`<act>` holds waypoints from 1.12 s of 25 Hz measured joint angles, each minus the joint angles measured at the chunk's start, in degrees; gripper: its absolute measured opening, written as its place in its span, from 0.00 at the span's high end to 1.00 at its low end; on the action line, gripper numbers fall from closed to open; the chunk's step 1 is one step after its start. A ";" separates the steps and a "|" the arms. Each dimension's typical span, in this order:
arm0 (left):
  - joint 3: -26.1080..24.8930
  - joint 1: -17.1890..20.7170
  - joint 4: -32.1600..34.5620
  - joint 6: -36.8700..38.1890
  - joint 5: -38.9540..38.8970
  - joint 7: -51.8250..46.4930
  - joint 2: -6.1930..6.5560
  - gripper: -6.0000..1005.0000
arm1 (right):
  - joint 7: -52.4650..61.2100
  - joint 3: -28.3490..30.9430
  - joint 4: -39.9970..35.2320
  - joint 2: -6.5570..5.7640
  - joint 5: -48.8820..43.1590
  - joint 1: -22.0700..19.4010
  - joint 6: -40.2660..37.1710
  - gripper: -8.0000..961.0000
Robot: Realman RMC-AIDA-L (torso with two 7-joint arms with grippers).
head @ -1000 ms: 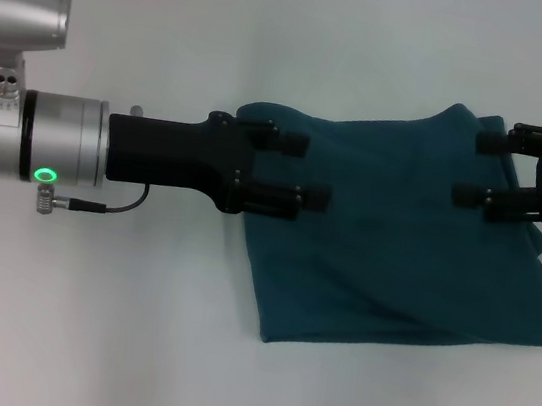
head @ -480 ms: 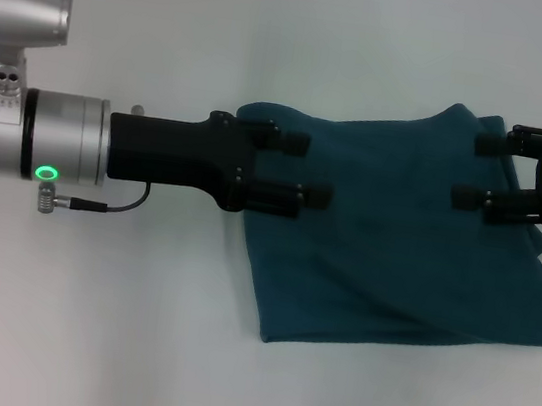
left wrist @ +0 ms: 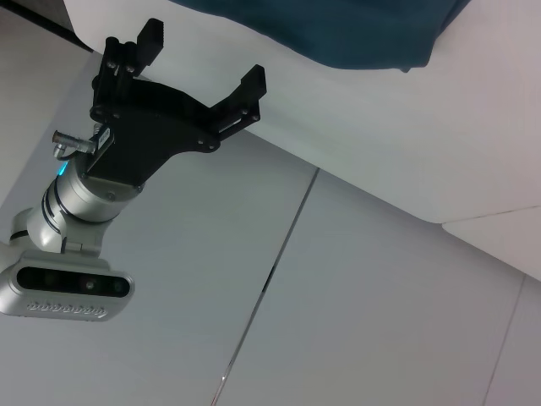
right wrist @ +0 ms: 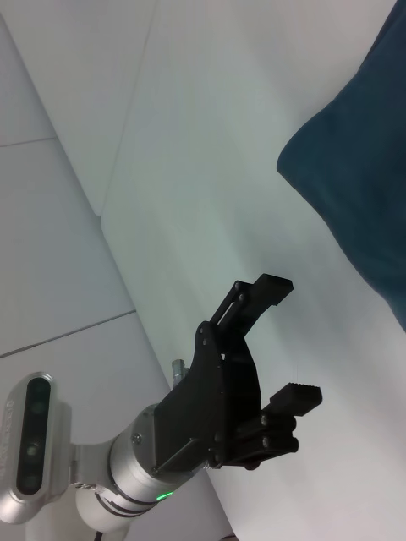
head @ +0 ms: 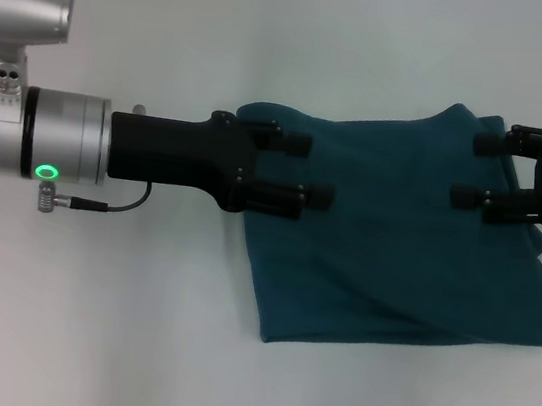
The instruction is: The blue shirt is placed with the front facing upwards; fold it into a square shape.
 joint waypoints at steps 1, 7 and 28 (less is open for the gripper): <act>0.00 0.00 0.00 0.01 0.00 0.00 0.00 0.18 | 0.01 0.00 0.01 0.00 0.01 0.00 0.00 0.05; 0.00 0.00 0.00 0.03 0.00 0.00 0.01 0.18 | 0.03 0.00 0.05 0.00 0.04 -0.03 0.00 0.05; 0.00 0.29 -0.38 0.02 0.10 0.12 0.01 0.18 | 0.23 0.00 0.14 0.00 0.04 0.00 -0.09 0.05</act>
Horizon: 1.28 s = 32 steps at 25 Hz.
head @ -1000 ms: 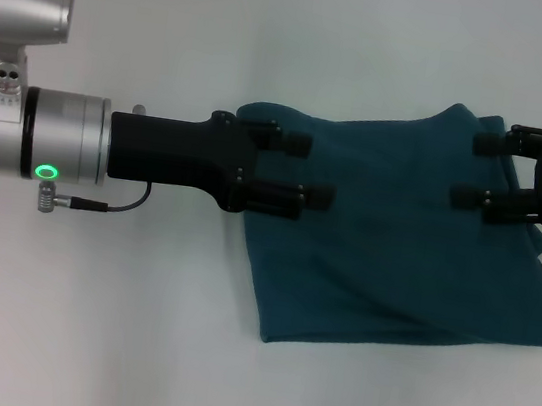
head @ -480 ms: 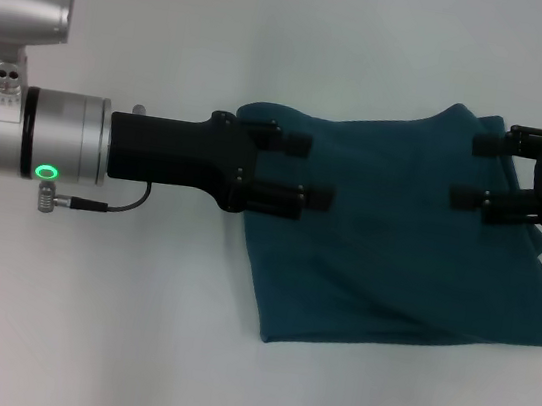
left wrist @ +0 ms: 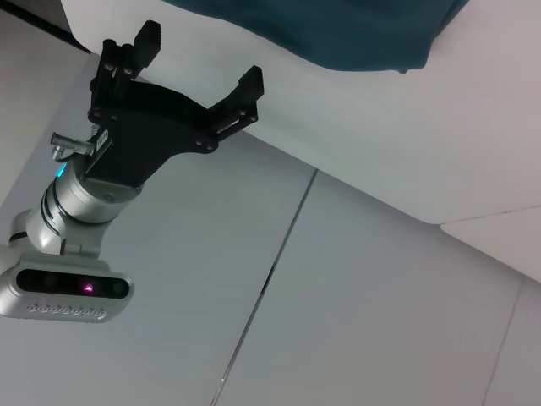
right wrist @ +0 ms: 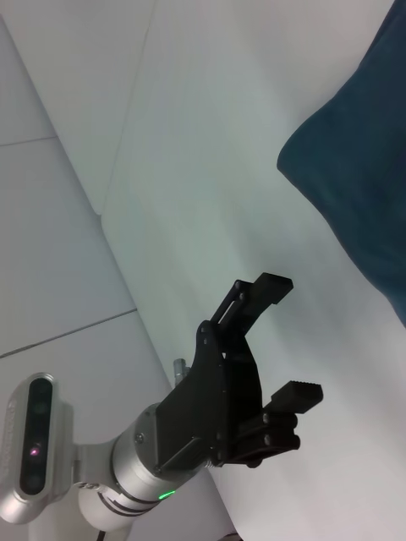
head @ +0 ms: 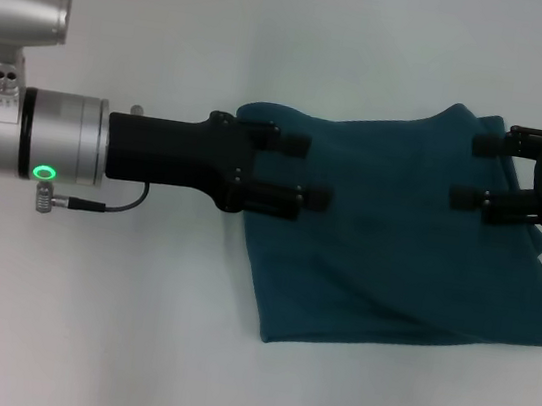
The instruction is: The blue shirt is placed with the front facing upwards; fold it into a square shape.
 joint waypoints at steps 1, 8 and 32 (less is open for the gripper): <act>0.00 0.07 -0.20 0.00 0.00 -0.03 0.00 0.18 | 0.04 0.00 0.00 0.00 0.00 0.00 0.00 0.05; 0.00 0.15 -0.53 0.05 0.00 -0.10 0.00 0.18 | 0.16 0.01 0.00 0.00 0.00 0.00 0.00 0.05; 0.00 0.06 -0.85 -0.42 -0.01 -0.12 0.00 0.18 | 0.17 0.72 0.00 0.00 0.00 0.15 0.02 0.05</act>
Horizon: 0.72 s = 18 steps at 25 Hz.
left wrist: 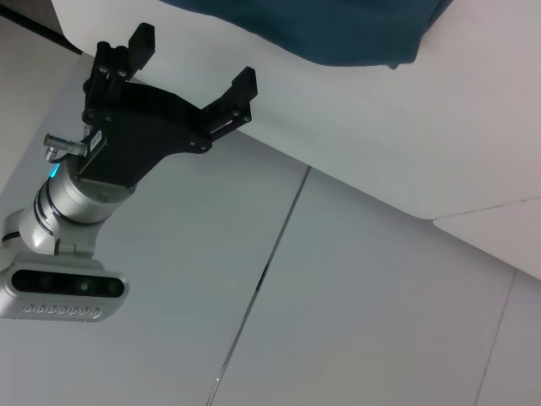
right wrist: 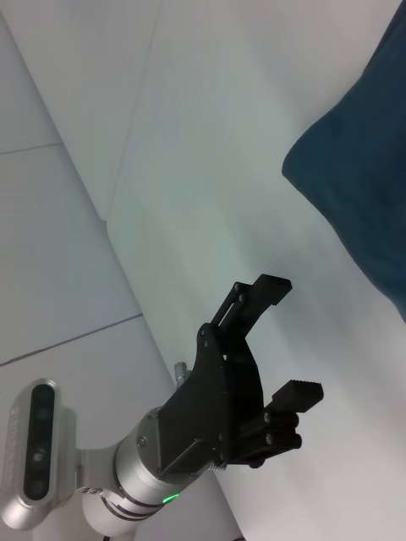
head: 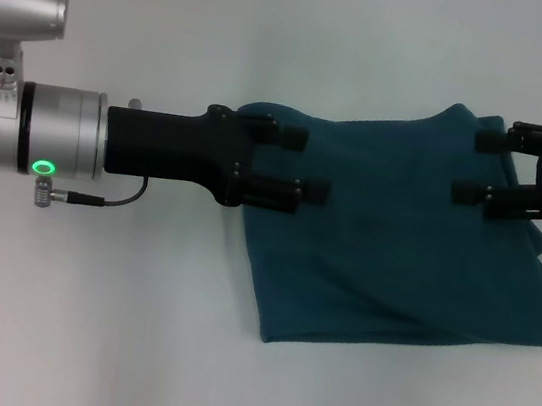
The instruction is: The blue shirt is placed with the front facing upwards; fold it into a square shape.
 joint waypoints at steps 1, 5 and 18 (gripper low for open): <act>0.00 0.00 0.00 -0.02 0.00 0.00 0.00 0.18 | 0.00 0.00 0.00 0.00 0.00 0.02 0.04 0.05; 0.00 0.00 0.00 -0.10 0.00 0.00 0.00 0.18 | 0.00 0.00 0.00 0.06 0.00 0.04 0.07 0.05; -0.32 0.07 0.01 -0.11 0.01 0.06 0.00 0.18 | 0.00 -0.02 0.00 0.18 0.00 0.03 0.00 0.05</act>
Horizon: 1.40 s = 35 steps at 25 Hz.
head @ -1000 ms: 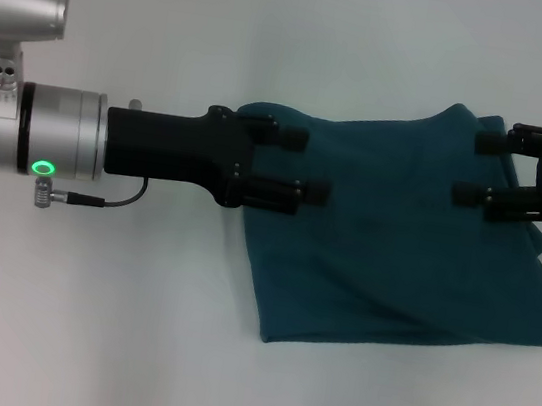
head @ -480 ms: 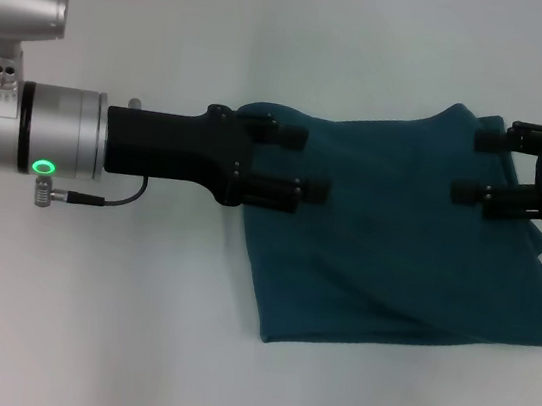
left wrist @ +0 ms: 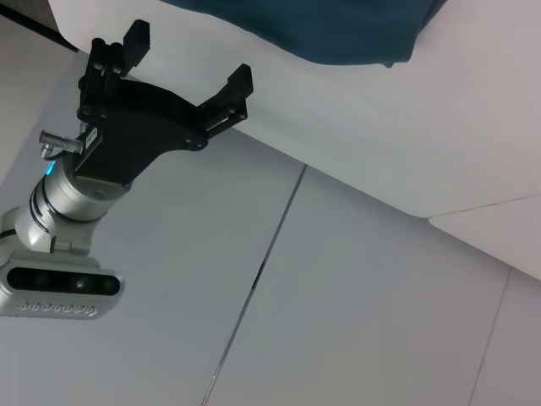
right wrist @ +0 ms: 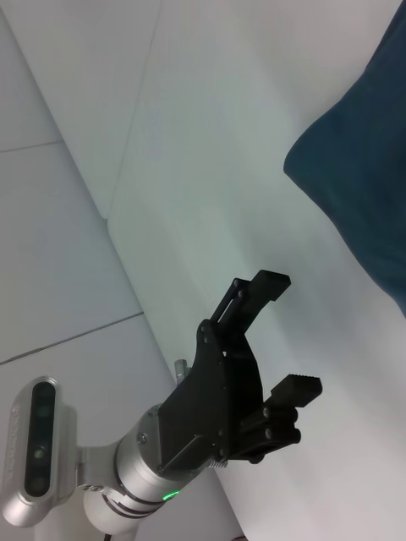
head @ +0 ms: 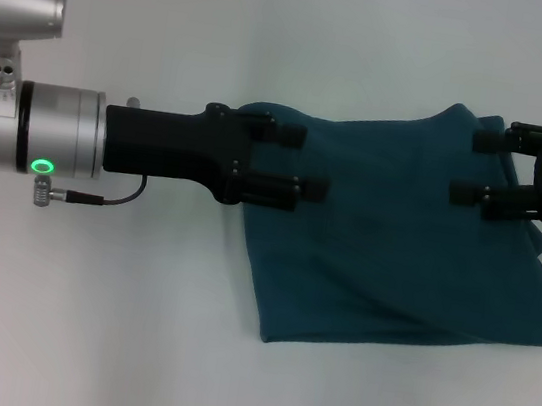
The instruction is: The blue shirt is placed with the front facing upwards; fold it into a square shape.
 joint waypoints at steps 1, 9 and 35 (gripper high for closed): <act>-0.01 0.01 0.00 0.01 0.00 0.00 0.00 0.18 | 0.00 0.00 0.00 0.00 0.00 0.00 -0.01 0.05; 0.23 -0.01 -0.06 0.10 0.00 -0.01 0.00 0.18 | 0.00 0.00 0.00 0.01 0.00 0.00 -0.03 0.05; -0.07 -0.16 -0.18 0.32 -0.01 -0.04 0.17 0.18 | 0.00 0.61 0.00 -0.09 0.09 0.61 -0.02 0.05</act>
